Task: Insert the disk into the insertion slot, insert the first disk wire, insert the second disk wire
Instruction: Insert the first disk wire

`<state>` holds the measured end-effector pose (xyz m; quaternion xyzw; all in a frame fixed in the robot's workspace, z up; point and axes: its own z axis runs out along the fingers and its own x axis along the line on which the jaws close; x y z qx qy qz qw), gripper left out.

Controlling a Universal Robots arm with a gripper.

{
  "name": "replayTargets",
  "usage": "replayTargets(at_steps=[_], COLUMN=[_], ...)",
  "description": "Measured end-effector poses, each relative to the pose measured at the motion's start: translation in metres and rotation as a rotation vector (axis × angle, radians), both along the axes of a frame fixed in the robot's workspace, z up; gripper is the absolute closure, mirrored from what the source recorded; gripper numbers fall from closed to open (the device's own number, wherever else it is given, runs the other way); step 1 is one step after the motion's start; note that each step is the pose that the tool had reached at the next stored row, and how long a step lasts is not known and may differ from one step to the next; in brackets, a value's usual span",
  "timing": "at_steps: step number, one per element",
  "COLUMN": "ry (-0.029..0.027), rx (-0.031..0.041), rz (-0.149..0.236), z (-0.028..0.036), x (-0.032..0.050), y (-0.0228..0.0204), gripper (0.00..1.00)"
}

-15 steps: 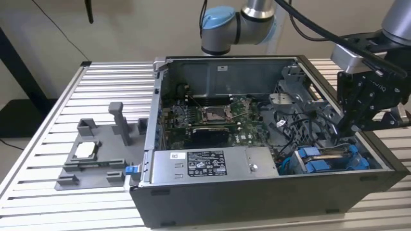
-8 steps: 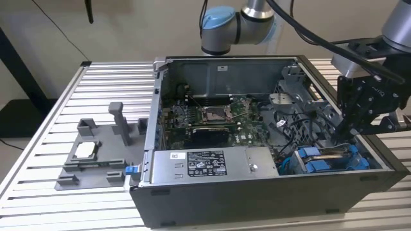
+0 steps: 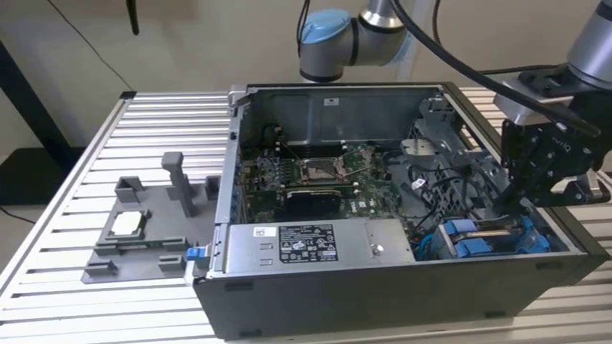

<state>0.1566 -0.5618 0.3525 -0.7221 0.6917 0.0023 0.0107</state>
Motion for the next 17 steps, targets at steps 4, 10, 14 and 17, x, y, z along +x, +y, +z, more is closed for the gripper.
replayTargets(at_steps=[4,10,14,17], ry=[0.0007,0.0022,0.0022,0.0023], rx=[-0.0042,-0.0164,-0.0244,-0.0252], rz=[0.000,-0.001,-0.002,-0.002], z=[-0.0032,-0.0063,-0.0084,-0.0098], x=[0.0009,0.0012,0.0012,0.0012], y=[0.0000,-0.0001,-0.0002,-0.0001], gripper=[0.81,0.81,0.81,0.81])
